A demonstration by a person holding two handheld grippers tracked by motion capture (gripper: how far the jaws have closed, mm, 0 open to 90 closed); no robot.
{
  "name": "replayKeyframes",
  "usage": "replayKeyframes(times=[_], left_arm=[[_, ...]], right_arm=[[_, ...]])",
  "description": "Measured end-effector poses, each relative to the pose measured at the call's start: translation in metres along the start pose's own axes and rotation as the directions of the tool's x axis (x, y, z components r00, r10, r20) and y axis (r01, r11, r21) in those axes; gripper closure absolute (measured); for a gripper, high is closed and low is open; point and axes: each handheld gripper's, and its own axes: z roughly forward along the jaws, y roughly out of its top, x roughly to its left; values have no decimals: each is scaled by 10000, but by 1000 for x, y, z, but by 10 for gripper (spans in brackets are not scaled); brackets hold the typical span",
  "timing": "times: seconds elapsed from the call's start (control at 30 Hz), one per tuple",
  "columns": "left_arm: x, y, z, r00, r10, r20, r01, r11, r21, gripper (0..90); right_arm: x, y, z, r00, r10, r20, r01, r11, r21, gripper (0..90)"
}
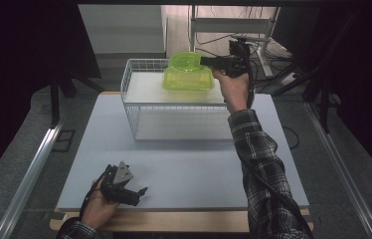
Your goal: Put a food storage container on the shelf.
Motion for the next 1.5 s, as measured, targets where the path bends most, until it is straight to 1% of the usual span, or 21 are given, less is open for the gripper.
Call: replayKeyframes(times=[0.07, 0.2, 0.3, 0.4, 0.47, 0.57, 0.83, 0.97, 1.07, 1.2, 1.3, 1.5], left_arm=[[0, 0, 0, 10000, -11, -7, 11, 10000, -8, 23], [0, 0, 0, 10000, -19, -24, 19, 10000, -7, 22], [0, 0, 0, 10000, -19, -33, 19, 10000, 18, 22], [0, 0, 0, 10000, -22, -36, 23, 10000, 27, 22], [0, 0, 0, 10000, -22, -41, 22, 10000, 28, 22], [0, 0, 0, 10000, -23, -52, 23, 10000, 29, 22], [0, 0, 0, 10000, -19, -47, 19, 10000, 37, 22], [0, 0, 0, 10000, -19, -52, 19, 10000, 42, 21], [0, 0, 0, 10000, -24, -45, 24, 10000, 52, 21], [0, 0, 0, 10000, -47, -53, 47, 10000, 37, 21], [0, 0, 0, 9999, -120, 13, 120, 9999, -2, 20], [2, 1, -1, 9994, -306, 167, 307, 9995, -71, 20]], right_arm=[[0, 0, -4, 9998, -183, -15, 183, 9998, 33, 495], [0, -3, -11, 9986, -486, -195, 491, 9985, 244, 419], [0, -5, -16, 9971, -722, -255, 730, 9968, 313, 383], [2, -9, -21, 9938, -1055, -338, 1069, 9933, 448, 355], [4, -12, -24, 9918, -1221, -373, 1238, 9913, 448, 335], [7, -16, -28, 9890, -1398, -482, 1423, 9885, 517, 311], [10, -29, -31, 9812, -1750, -816, 1810, 9808, 722, 253], [10, -37, -32, 9776, -1925, -846, 1994, 9765, 819, 230], [11, -43, -32, 9726, -2158, -867, 2234, 9706, 898, 216], [13, -51, -33, 9679, -2319, -972, 2415, 9651, 1018, 198], [15, -56, -34, 9618, -2548, -996, 2649, 9584, 1064, 187], [17, -66, -35, 9532, -2834, -1057, 2952, 9479, 1202, 166]])
